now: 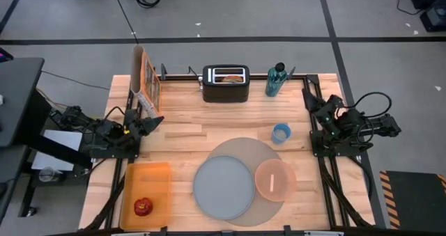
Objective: Arrange a breakfast setting
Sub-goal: Pour the cereal into the light orange bowl on the table mat
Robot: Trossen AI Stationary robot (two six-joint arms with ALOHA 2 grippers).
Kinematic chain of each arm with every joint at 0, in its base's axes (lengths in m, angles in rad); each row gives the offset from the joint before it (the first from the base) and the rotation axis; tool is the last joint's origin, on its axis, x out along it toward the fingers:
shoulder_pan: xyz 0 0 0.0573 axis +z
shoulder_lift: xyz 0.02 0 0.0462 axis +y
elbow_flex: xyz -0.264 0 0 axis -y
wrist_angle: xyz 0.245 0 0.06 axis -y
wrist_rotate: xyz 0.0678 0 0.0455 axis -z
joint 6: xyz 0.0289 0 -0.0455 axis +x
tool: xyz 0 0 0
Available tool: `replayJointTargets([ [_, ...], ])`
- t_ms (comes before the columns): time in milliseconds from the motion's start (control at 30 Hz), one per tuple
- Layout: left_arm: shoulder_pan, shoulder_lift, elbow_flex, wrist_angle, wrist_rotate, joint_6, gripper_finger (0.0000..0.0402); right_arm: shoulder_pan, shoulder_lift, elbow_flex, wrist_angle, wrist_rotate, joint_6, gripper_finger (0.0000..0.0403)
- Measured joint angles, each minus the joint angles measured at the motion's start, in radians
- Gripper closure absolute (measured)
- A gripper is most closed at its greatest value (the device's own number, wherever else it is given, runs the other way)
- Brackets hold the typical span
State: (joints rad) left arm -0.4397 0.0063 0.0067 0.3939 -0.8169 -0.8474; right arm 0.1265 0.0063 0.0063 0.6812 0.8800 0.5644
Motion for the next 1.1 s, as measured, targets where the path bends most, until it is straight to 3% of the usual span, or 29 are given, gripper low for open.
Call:
replayJointTargets([
  [633, 0.000, 0.000, 0.000, 0.016, -0.007, 0.021, 0.0374, 0.000, 0.001, 0.000, -0.003, 0.009, -0.008, 0.0270],
  [800, 0.000, 0.000, 0.004, 0.033, -0.012, 0.057, 0.0371, 0.000, 0.001, 0.000, -0.010, -0.073, 0.005, 0.0270],
  [933, 0.000, -0.001, 0.086, 0.008, -0.020, 0.177, 0.0347, 0.000, 0.001, 0.000, -0.014, -0.114, 0.039, 0.0270],
  [1100, -0.008, 0.000, 0.261, -0.296, 0.003, 0.171, 0.0306, 0.000, 0.006, 0.028, -0.040, -0.118, 0.010, 0.0270],
])
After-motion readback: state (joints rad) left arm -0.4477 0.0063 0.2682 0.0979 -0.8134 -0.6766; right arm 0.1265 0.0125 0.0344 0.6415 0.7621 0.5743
